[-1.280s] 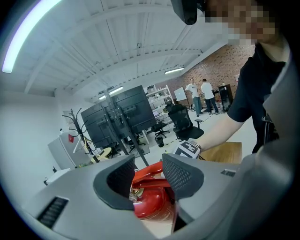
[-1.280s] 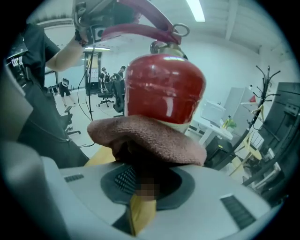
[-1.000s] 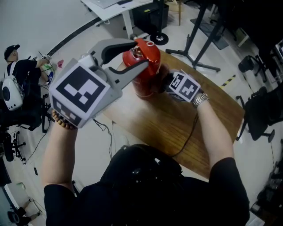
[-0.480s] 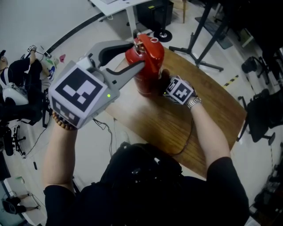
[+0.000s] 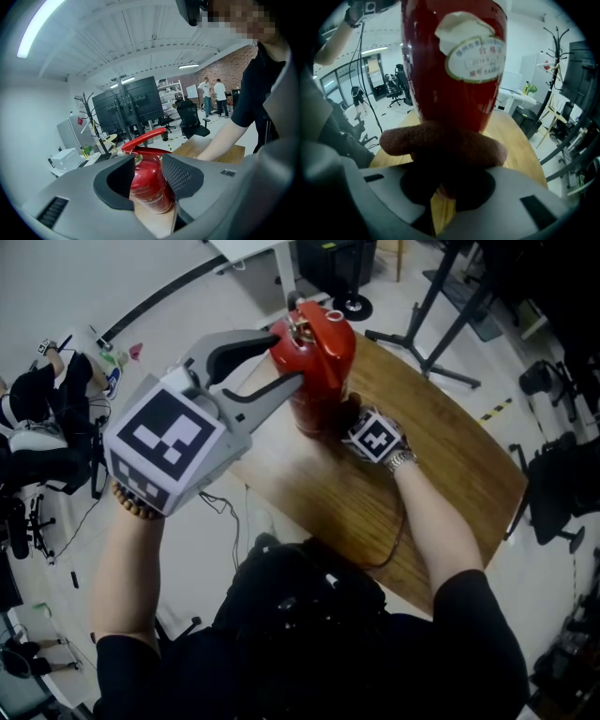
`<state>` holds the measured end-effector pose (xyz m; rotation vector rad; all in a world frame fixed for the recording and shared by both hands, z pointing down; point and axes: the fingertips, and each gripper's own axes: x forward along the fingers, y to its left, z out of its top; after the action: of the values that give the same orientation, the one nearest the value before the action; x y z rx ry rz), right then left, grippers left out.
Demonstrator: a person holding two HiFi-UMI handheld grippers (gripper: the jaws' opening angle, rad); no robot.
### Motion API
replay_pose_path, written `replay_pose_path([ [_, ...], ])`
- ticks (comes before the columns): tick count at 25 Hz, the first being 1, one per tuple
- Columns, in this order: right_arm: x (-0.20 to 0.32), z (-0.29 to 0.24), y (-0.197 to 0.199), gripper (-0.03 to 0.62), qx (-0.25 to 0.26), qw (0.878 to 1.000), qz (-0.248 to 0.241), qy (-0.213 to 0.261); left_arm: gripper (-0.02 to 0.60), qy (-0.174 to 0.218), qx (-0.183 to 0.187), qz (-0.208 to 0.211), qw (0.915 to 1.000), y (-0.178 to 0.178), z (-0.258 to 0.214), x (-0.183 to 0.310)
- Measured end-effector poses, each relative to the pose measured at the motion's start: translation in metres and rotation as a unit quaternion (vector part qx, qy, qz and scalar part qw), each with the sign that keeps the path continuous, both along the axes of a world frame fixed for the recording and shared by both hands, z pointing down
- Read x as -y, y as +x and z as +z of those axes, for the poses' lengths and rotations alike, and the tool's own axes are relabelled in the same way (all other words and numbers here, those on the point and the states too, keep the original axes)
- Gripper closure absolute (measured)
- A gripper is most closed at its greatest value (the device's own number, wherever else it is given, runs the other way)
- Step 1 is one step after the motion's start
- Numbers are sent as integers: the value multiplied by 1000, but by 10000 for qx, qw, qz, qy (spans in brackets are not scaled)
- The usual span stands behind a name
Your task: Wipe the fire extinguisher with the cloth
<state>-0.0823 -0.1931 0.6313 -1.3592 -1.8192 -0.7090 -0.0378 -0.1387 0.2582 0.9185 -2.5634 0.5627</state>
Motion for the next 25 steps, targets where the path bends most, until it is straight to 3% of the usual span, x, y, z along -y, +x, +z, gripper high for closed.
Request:
replay_pose_path([
  [19,2,37,7,514,-281,9984,466,151,396,123,-362,-276,9989,13,38,-20],
  [25,9,23,13,514,-261,9959,869,13,396,244,-518,-252,9980,21,60,-28],
])
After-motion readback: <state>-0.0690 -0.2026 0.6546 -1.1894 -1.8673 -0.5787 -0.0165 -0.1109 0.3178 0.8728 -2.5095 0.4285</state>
